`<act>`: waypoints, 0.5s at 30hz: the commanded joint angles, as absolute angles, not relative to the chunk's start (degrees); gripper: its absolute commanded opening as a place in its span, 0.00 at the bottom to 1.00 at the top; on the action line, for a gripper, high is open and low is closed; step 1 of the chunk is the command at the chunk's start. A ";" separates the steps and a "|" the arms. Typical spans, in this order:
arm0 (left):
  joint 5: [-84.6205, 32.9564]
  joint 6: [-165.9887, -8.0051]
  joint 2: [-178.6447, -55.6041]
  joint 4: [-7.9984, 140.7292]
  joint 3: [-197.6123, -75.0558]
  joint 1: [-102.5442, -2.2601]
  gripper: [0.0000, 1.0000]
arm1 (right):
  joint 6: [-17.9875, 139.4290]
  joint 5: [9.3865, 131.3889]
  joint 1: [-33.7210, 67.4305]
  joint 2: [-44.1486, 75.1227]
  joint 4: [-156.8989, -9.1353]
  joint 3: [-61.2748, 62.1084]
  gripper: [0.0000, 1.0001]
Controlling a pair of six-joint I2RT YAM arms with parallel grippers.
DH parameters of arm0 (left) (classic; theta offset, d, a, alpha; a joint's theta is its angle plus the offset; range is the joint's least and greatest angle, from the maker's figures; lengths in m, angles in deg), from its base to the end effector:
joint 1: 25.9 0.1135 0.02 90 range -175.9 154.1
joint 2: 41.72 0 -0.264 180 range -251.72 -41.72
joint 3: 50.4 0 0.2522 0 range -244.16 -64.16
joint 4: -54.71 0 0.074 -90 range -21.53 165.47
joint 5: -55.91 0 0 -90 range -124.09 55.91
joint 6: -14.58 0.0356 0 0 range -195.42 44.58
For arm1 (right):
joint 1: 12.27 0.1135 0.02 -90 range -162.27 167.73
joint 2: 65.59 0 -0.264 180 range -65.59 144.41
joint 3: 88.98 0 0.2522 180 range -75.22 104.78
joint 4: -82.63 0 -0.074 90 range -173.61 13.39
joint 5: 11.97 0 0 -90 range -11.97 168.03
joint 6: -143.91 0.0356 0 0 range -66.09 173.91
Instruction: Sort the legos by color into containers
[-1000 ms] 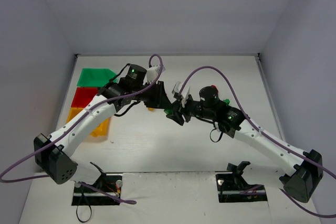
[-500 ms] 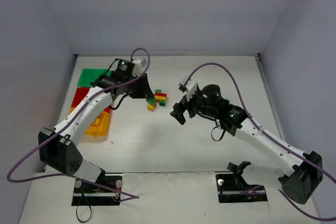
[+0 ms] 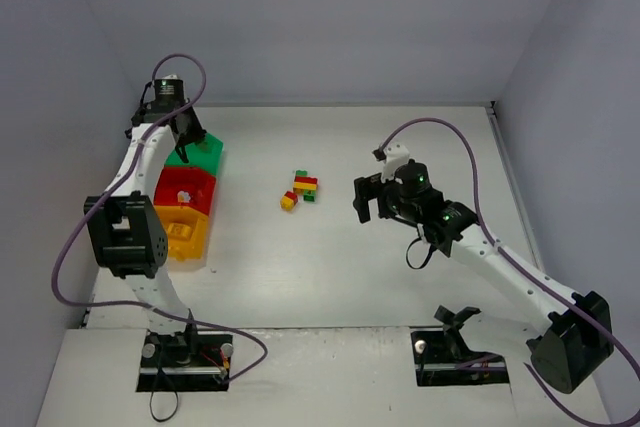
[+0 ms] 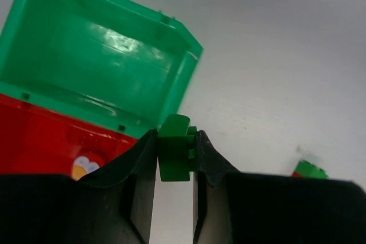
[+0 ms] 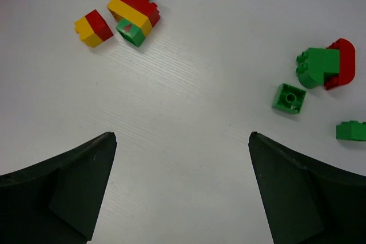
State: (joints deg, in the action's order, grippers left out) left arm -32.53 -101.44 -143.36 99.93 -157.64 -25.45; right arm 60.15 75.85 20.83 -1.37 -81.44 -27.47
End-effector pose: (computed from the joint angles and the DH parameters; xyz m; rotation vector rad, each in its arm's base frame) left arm 0.4087 0.0022 0.3268 -0.5069 2.2188 -0.2671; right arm 0.2178 0.1436 0.3043 -0.4732 1.8685 0.5004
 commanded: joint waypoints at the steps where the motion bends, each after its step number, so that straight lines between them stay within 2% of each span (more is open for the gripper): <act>1: -35.50 -100.55 -147.26 96.68 -163.81 -22.92 0.00 | 64.54 81.98 20.07 -2.31 -81.77 -27.05 0.96; 5: -36.03 -100.90 -154.11 97.03 -169.36 -20.46 0.00 | 66.65 82.77 19.11 -1.52 -81.15 -27.58 0.96; 8: -36.38 -100.73 -157.28 96.86 -172.78 -19.75 0.10 | 68.05 83.65 18.23 -0.29 -80.89 -27.76 0.95; 9: -36.20 -100.56 -157.82 96.94 -173.58 -19.66 0.18 | 68.32 84.00 17.70 -0.03 -80.80 -27.67 0.95; 11: -36.03 -100.03 -159.05 97.21 -175.42 -19.57 0.28 | 69.11 84.70 17.26 1.11 -80.71 -27.84 0.95; 12: -36.03 -100.03 -159.14 97.38 -175.78 -19.57 0.38 | 69.46 85.06 17.00 1.55 -80.63 -28.02 0.95; 14: -35.85 -99.94 -159.05 97.56 -176.05 -19.57 0.49 | 70.68 85.50 15.68 3.39 -80.71 -28.11 0.93; 15: -35.59 -99.94 -158.79 97.56 -175.96 -19.57 0.58 | 71.13 85.67 15.24 4.97 -80.71 -28.11 0.93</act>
